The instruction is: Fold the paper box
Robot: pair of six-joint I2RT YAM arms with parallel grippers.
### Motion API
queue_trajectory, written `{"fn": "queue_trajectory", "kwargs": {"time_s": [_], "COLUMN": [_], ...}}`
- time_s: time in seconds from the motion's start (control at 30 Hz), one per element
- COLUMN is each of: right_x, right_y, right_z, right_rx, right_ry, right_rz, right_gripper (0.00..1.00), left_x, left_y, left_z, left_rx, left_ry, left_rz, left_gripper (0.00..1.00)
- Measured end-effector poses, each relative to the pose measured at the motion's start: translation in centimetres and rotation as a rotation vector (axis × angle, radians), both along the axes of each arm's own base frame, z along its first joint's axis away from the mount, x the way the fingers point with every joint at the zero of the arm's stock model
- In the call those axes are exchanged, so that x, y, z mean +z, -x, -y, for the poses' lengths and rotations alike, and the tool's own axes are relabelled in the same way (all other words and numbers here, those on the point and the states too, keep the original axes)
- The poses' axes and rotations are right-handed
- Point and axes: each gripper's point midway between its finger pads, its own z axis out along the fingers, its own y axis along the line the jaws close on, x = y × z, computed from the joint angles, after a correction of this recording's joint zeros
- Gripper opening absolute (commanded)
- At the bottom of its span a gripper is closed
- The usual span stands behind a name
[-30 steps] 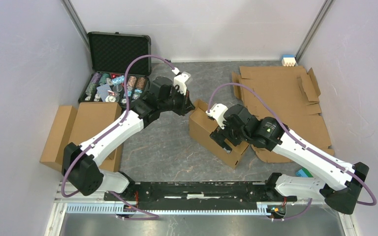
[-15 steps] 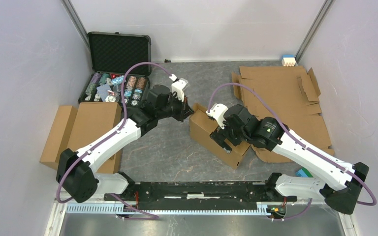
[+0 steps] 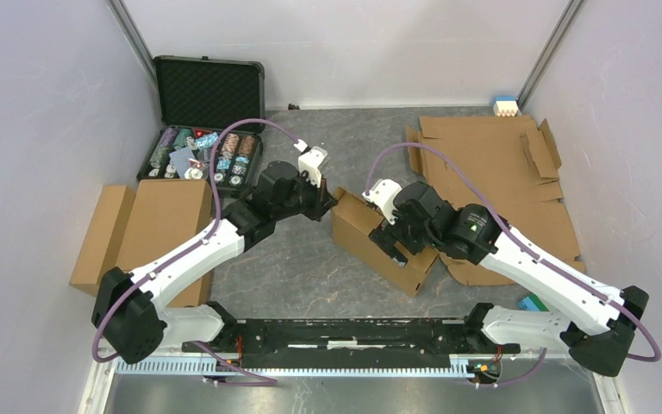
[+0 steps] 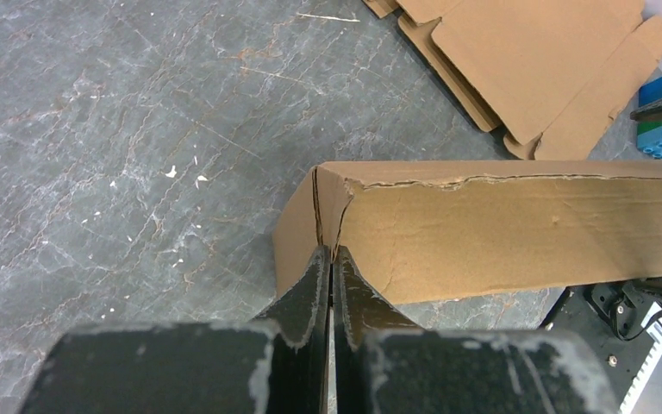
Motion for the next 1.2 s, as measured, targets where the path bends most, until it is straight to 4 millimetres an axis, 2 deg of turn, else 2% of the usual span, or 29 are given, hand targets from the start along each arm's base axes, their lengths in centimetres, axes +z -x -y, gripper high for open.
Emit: {"fn": "queue_trajectory", "kwargs": {"time_s": [0.3, 0.5, 0.7, 0.83, 1.0, 1.1, 1.2], "right_x": [0.9, -1.6, -2.5, -2.5, -1.8, -1.0, 0.8], "right_y": [1.0, 1.3, 0.0, -1.7, -3.5, -3.7, -3.3], "right_z": [1.0, 2.1, 0.3, -1.7, -3.8, -4.1, -3.7], "right_rx": [-0.032, -0.057, -0.057, -0.055, -0.061, -0.068, -0.08], "right_ry": [-0.055, 0.004, -0.001, -0.02, -0.055, -0.09, -0.146], "right_rz": [0.011, -0.018, -0.017, 0.008, 0.041, 0.061, 0.091], "right_gripper": [0.98, 0.97, 0.95, 0.98, 0.98, 0.98, 0.98], "left_x": [0.1, 0.3, 0.2, 0.2, 0.2, 0.1, 0.0], "left_y": [0.2, 0.9, 1.1, 0.9, 1.3, 1.3, 1.1], "left_z": [-1.8, -3.5, -5.3, -7.4, -9.6, -9.7, -9.8], "left_rx": [0.102, 0.173, 0.251, 0.343, 0.427, 0.438, 0.451], "left_ry": [-0.009, -0.025, -0.035, -0.052, -0.061, -0.062, -0.059], "left_rz": [-0.001, -0.002, 0.022, 0.051, 0.074, 0.071, 0.066], "left_gripper": [0.02, 0.02, 0.02, 0.02, 0.02, 0.02, 0.02]}}
